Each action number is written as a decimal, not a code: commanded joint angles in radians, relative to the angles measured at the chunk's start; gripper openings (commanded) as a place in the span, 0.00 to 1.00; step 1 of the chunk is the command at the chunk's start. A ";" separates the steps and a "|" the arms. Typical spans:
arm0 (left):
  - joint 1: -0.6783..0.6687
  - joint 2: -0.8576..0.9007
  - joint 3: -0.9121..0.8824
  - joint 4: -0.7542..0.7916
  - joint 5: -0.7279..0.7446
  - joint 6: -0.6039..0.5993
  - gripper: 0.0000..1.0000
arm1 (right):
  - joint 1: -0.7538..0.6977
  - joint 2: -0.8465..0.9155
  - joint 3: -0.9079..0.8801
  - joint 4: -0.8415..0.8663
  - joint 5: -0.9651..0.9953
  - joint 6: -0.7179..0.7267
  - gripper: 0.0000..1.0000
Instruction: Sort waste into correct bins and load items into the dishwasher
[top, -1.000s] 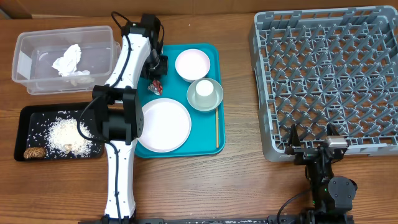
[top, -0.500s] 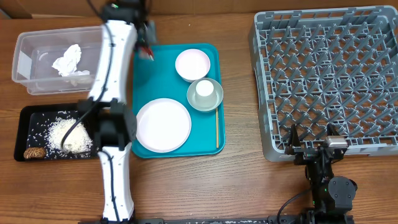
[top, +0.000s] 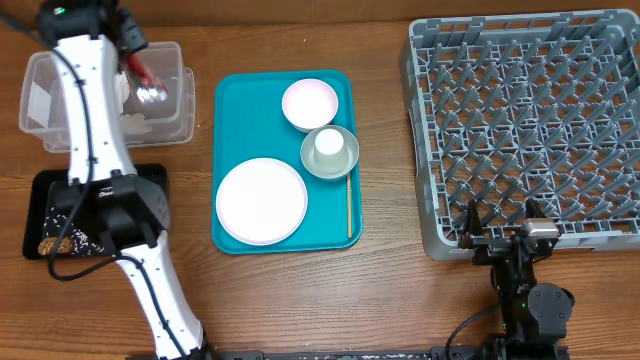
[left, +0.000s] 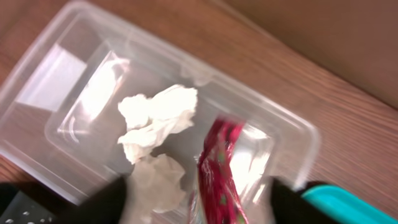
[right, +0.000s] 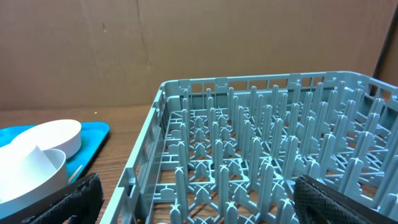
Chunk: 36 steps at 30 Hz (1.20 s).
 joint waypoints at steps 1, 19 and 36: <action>0.048 0.007 0.001 0.002 0.156 -0.026 1.00 | -0.002 -0.012 -0.010 0.006 0.009 -0.001 1.00; -0.047 0.006 0.002 -0.207 0.684 0.253 1.00 | -0.002 -0.012 -0.010 0.006 0.009 -0.001 1.00; -0.400 -0.005 0.003 -0.355 0.501 0.313 1.00 | -0.002 -0.012 -0.010 0.006 0.009 -0.001 1.00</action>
